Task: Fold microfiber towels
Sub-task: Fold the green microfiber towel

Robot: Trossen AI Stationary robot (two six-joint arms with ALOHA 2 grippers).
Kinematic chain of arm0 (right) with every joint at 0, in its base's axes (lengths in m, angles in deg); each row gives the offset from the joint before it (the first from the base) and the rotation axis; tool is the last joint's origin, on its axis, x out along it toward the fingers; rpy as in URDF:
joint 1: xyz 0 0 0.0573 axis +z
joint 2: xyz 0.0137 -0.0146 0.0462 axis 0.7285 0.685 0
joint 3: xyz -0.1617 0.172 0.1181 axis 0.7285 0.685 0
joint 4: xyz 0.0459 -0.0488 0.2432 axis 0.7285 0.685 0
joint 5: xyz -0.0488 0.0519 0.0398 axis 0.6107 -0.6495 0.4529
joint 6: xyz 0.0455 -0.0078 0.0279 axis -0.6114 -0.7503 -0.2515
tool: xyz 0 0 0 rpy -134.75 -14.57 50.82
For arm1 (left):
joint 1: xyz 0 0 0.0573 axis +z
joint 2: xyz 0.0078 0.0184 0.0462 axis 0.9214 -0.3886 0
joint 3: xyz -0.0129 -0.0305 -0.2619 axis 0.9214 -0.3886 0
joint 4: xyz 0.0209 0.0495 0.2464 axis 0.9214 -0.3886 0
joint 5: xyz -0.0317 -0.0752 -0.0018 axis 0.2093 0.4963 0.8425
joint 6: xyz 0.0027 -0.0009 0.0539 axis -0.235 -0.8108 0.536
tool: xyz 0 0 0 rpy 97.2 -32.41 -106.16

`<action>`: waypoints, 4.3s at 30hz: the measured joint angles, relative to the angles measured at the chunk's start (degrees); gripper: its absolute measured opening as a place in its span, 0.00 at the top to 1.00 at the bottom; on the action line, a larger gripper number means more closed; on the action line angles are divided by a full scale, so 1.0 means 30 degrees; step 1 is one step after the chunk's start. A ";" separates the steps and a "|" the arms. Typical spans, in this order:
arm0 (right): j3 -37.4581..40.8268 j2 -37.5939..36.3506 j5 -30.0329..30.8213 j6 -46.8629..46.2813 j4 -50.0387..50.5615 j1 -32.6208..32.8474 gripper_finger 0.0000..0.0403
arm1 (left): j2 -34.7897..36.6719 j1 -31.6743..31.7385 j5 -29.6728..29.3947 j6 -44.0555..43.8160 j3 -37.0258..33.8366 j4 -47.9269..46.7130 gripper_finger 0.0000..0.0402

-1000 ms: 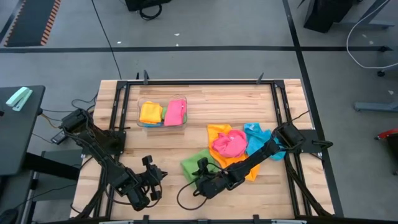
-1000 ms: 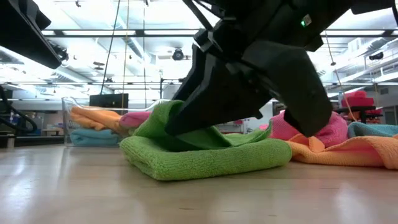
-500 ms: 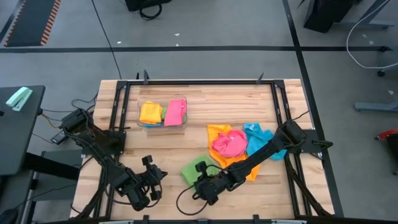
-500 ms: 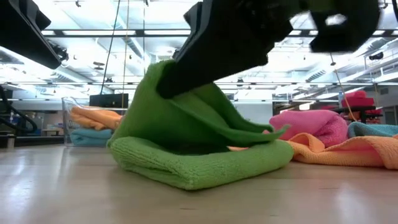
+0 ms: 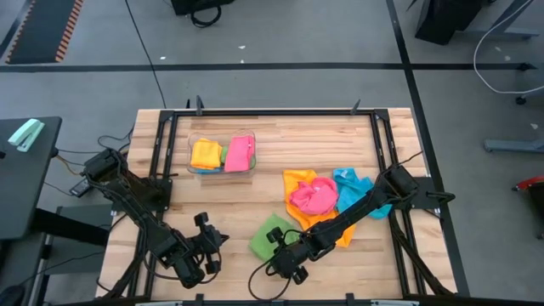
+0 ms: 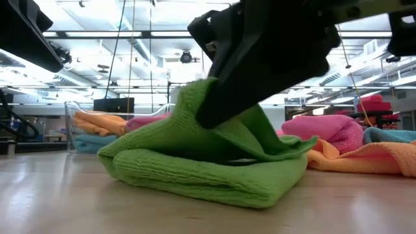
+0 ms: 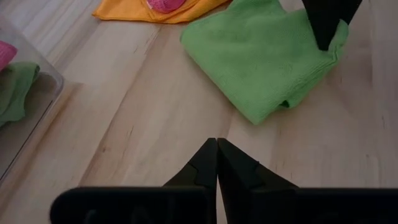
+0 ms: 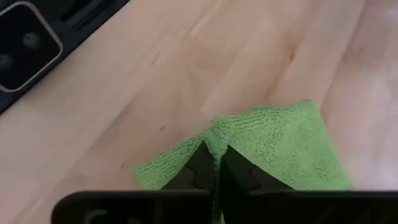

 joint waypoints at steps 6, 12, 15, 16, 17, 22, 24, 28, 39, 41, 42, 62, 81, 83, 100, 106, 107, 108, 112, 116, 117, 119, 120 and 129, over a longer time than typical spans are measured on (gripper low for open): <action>0.0000 0.0015 -0.0713 0.0698 0.0549 -0.0076 0.96 | 0.0000 0.0000 -0.0007 0.0004 0.0000 -0.0049 0.94; 0.0000 0.0036 -0.1636 0.1289 0.2414 -0.0392 0.83 | 0.0000 0.0000 -0.0007 0.0014 0.0000 -0.0031 0.93; 0.0000 0.0036 -0.1853 0.1323 0.2660 -0.0457 0.75 | 0.0000 0.0000 -0.0007 0.0028 0.0000 -0.0029 0.94; 0.0000 0.0036 -0.1972 0.1356 0.2683 -0.0452 0.73 | 0.0000 0.0000 -0.0007 0.0028 0.0000 -0.0029 0.95; 0.0000 0.0036 -0.2132 0.1355 0.2730 -0.0436 0.71 | 0.0000 0.0000 -0.0007 0.0031 0.0000 -0.0029 0.95; -0.0619 0.0033 -0.2153 0.0702 0.4088 -0.0408 0.61 | 0.0000 0.0000 -0.0007 0.0050 0.0000 -0.0036 0.95; -0.1078 -0.0029 -0.2146 0.0248 0.4981 -0.0386 0.58 | 0.0000 0.0000 -0.0007 0.0193 0.0000 -0.0042 0.95; -0.2010 -0.0036 -0.2661 -0.1338 0.7766 -0.0372 0.53 | 0.0000 -0.0007 -0.0007 0.0502 0.0000 -0.0036 0.93; -0.3910 -0.0138 0.1174 -0.0643 1.3632 -0.0498 0.54 | 0.0000 -0.0077 -0.0004 0.0495 0.0000 0.0010 0.96; -0.3577 -0.0138 0.2298 -0.0052 1.4160 -0.0509 0.54 | 0.0000 -0.0135 -0.0006 0.0495 0.0000 0.0060 0.96; -0.3465 -0.0125 0.2655 0.0074 1.4432 -0.0469 0.54 | 0.0000 -0.0198 -0.0007 0.0495 0.0000 0.0066 0.95; 0.0491 -0.0206 0.5204 -0.0592 0.9984 -0.0615 0.54 | 0.0000 -0.0197 -0.0007 0.0502 0.0000 0.0138 0.95; 0.0087 -0.0278 0.0222 -0.8040 0.3937 0.0117 0.54 | 0.0001 -0.0197 -0.0007 0.0509 0.0000 0.0115 0.95; 0.0073 -0.0525 0.0222 -0.8068 0.4013 0.0065 0.54 | 0.0007 -0.0197 -0.0007 0.0509 0.0000 0.0121 0.94; 0.0258 -0.2001 0.0874 -0.4239 0.5048 -0.0601 0.54 | -0.0186 -0.0197 0.0058 0.0517 0.0007 0.0348 0.96; 0.0255 -0.1974 0.0789 -0.1296 0.1649 0.1085 0.57 | -0.0189 -0.0197 0.0125 0.0538 0.0007 0.0385 0.93; 0.0263 -0.1950 0.0802 -0.0907 0.1383 0.1271 0.57 | -0.0189 -0.0197 0.0124 0.0531 0.0014 0.0396 0.93; 0.0295 -0.1822 0.0816 -0.0522 0.0930 0.1410 0.57 | -0.0189 -0.0197 0.0125 0.0527 0.0011 0.0423 0.93; 0.0641 -0.1085 0.0980 0.0533 -0.0447 0.1779 0.56 | -0.0189 -0.0197 0.0125 0.0535 0.0007 0.0557 0.94; 0.0648 -0.0083 0.1016 0.1590 -0.0813 0.1887 0.52 | -0.0189 -0.0197 0.0125 0.0560 0.0007 0.0758 0.96; 0.0648 0.0120 0.1058 0.1819 -0.0979 0.1887 0.52 | -0.0189 -0.0197 0.0131 0.0560 0.0007 0.0760 0.96; 0.0699 0.0361 0.1330 0.2433 -0.0973 0.1902 0.51 | -0.0189 -0.0203 0.0125 0.0560 0.0007 0.0844 0.96; 0.0692 0.0393 0.1528 0.2604 -0.1207 0.1907 0.51 | -0.0189 -0.0201 0.0132 0.0560 0.0007 0.0834 0.95; 0.0654 0.0393 0.2949 0.3713 -0.0225 0.1914 0.60 | -0.0197 -0.0204 0.0132 0.0560 0.0007 0.0840 0.93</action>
